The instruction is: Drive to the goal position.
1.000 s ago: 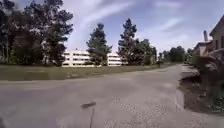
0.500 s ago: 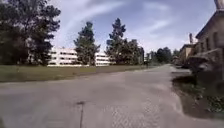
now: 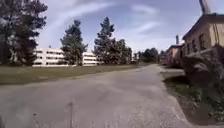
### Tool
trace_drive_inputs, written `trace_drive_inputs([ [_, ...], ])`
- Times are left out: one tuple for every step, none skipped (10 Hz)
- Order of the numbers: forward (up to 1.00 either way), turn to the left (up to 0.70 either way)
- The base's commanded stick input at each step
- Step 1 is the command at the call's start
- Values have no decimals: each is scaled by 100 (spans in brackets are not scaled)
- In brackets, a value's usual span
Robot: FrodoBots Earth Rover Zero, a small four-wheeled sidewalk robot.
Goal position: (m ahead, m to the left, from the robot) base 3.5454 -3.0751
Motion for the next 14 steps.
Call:
trace_drive_inputs([
  [70,-28],
  [70,0],
  [70,0],
  [70,0],
  [70,0],
  [70,0],
  [70,0],
  [70,0],
  [70,0],
  [70,0],
  [70,0],
  [70,0],
  [83,0],
  [85,-4],
])
